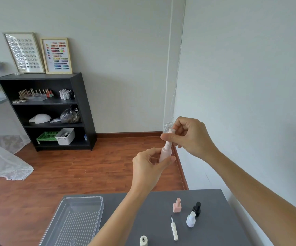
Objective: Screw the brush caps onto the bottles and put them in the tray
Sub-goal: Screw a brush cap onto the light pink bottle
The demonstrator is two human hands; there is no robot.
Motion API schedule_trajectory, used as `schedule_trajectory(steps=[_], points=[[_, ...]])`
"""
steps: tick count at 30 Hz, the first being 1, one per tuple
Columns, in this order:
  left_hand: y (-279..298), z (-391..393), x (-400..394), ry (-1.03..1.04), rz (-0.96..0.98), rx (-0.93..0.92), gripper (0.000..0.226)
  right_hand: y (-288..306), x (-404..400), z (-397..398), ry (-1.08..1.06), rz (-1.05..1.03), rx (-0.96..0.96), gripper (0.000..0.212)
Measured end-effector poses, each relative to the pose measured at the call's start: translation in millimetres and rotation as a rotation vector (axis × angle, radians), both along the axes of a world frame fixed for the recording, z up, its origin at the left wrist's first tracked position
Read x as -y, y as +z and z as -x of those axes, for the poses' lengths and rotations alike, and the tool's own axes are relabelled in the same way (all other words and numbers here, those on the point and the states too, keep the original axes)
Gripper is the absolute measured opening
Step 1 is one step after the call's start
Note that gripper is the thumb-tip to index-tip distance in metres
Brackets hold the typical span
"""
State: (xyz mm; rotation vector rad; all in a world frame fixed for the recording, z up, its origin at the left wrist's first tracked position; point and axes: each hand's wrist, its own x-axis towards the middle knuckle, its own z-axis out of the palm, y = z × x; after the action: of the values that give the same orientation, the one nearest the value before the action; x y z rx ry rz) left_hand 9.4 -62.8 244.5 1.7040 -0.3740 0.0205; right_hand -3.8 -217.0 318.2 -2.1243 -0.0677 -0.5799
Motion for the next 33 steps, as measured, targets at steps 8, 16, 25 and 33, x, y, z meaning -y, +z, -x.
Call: schedule_trajectory(steps=[8, 16, 25, 33], points=[[-1.1, -3.8, -0.8, -0.001, 0.000, -0.004, 0.020, -8.0, 6.6, -3.3, 0.290, -0.148, -0.159, 0.039], [-5.3, -5.6, 3.2, -0.006, -0.010, -0.004, 0.019, -10.8, 9.7, -4.7, 0.150, -0.182, -0.050, 0.029], [-8.9, -7.9, 1.7, -0.011, -0.024, -0.019, 0.021, -19.4, 12.8, -5.6, 0.251, -0.171, -0.158, 0.042], [-11.7, -8.1, 0.9, -0.012, -0.020, -0.012, 0.018, -22.9, 12.7, -6.1, 0.220, -0.232, -0.088, 0.017]])
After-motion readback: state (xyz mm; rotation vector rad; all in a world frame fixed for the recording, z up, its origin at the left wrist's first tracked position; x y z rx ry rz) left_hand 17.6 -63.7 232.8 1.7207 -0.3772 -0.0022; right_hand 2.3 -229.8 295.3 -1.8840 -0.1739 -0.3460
